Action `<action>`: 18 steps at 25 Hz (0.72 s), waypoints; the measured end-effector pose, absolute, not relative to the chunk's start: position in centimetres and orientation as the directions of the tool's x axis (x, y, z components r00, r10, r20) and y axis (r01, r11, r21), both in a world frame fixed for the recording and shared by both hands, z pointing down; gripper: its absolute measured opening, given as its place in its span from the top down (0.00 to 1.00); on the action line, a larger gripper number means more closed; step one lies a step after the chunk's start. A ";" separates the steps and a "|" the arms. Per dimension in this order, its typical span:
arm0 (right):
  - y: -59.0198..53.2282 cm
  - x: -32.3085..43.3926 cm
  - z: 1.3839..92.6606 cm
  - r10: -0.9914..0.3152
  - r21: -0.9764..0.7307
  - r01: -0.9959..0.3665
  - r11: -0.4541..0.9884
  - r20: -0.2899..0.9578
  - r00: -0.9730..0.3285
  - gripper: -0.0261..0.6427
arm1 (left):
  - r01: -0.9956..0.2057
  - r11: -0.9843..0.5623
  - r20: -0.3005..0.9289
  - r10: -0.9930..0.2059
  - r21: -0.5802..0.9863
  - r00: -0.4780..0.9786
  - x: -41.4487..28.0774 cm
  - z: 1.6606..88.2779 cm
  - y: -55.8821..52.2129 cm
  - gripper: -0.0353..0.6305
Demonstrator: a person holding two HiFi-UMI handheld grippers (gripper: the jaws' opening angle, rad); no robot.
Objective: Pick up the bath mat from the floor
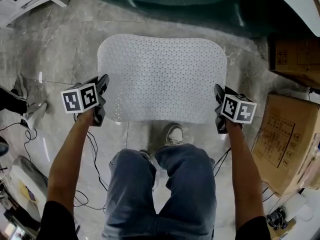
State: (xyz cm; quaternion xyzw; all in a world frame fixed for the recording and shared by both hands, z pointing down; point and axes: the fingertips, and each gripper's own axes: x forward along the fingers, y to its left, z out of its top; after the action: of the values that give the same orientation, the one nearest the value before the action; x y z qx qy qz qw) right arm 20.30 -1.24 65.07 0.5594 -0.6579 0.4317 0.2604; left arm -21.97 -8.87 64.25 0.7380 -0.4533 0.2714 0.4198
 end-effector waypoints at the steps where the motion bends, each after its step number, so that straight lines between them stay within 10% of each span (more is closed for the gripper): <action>1: -1.4 20.1 63.7 -0.519 -0.277 -0.961 0.009 0.820 -0.241 0.93 | -0.897 -0.242 0.781 -0.441 0.371 0.442 -21.9 62.9 -8.9 0.90; 18: -0.9 20.2 39.2 -0.628 -0.248 -0.968 0.040 0.748 -0.217 0.93 | -0.896 -0.293 0.735 -0.514 0.333 0.441 -21.2 37.7 -8.4 0.90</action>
State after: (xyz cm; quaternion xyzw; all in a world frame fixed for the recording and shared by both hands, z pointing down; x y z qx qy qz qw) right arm 20.20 -0.95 39.19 0.5830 -0.6842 0.3747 0.2272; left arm -21.21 -8.42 37.70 0.7624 -0.4625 0.2557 0.3734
